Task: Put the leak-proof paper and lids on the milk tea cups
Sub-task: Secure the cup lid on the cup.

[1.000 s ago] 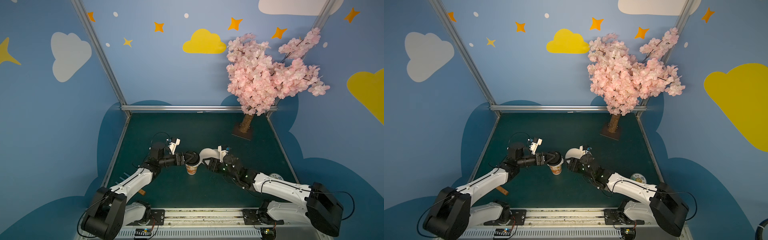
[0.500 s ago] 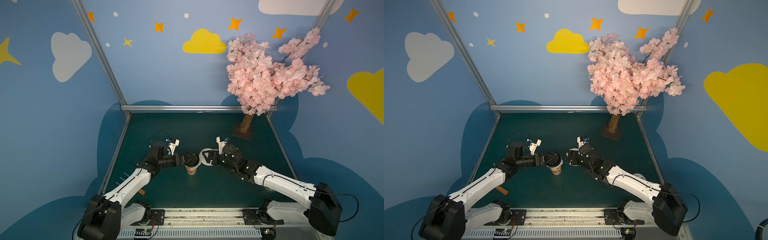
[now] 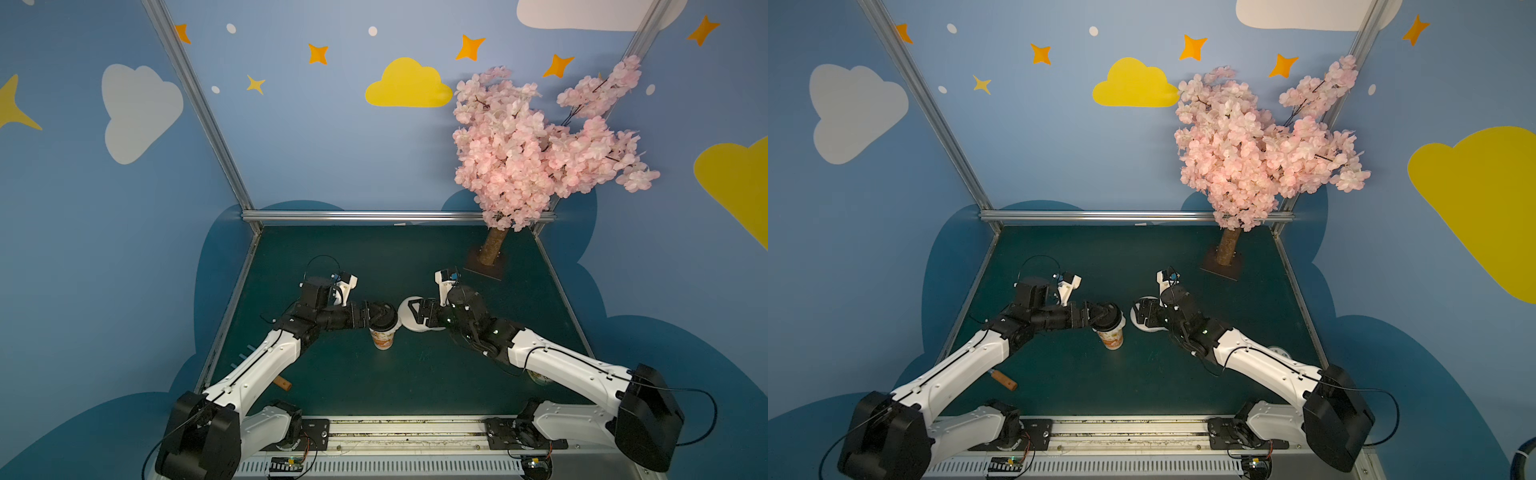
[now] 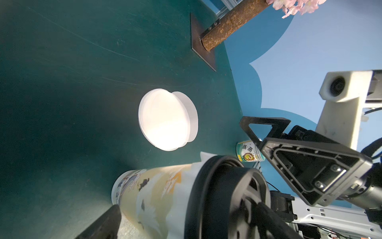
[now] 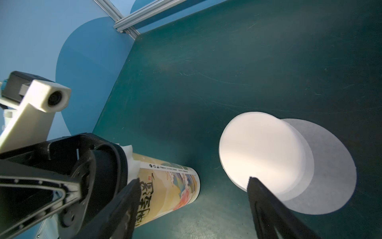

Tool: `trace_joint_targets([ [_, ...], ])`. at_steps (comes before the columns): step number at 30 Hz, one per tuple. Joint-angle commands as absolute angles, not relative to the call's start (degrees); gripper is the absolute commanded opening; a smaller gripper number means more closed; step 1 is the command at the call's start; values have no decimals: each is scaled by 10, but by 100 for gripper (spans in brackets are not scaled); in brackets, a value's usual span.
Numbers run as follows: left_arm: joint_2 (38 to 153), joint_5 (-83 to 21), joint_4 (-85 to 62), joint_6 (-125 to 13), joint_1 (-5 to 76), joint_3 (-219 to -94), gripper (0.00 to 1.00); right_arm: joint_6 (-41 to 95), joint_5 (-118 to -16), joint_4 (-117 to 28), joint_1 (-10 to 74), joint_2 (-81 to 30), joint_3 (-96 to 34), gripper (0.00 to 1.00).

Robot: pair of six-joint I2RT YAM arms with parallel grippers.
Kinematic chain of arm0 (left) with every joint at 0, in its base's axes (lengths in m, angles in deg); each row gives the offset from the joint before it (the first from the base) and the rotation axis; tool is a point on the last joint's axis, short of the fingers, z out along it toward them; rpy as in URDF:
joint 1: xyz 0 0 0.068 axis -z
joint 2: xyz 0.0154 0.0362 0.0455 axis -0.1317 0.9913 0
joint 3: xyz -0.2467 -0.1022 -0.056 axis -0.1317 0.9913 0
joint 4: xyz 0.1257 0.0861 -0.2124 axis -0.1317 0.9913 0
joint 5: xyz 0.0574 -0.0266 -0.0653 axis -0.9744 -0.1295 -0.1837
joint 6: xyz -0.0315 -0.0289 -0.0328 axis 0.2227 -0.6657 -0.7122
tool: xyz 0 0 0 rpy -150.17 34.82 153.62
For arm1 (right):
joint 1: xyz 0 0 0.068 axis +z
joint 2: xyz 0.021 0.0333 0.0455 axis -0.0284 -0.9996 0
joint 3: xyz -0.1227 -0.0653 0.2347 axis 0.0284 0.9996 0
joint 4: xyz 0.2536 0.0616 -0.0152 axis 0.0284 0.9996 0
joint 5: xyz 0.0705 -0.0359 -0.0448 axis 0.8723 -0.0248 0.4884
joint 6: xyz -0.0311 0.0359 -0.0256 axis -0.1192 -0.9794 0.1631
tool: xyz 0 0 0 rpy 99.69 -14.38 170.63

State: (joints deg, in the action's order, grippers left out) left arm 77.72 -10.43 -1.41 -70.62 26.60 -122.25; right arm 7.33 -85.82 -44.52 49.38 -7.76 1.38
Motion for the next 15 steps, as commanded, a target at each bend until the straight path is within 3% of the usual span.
trace_joint_targets([
  [1,767,-116,12,-689,263,-1251,100,91,-863,-436,487,-74,-9,83],
  [11,729,-137,54,-670,253,-1284,100,132,-910,-402,470,-42,-8,84],
  [13,682,-211,83,-664,237,-1279,100,164,-951,-387,454,-13,4,87],
  [15,621,-366,97,-652,228,-1256,100,197,-1004,-385,427,17,26,91],
])
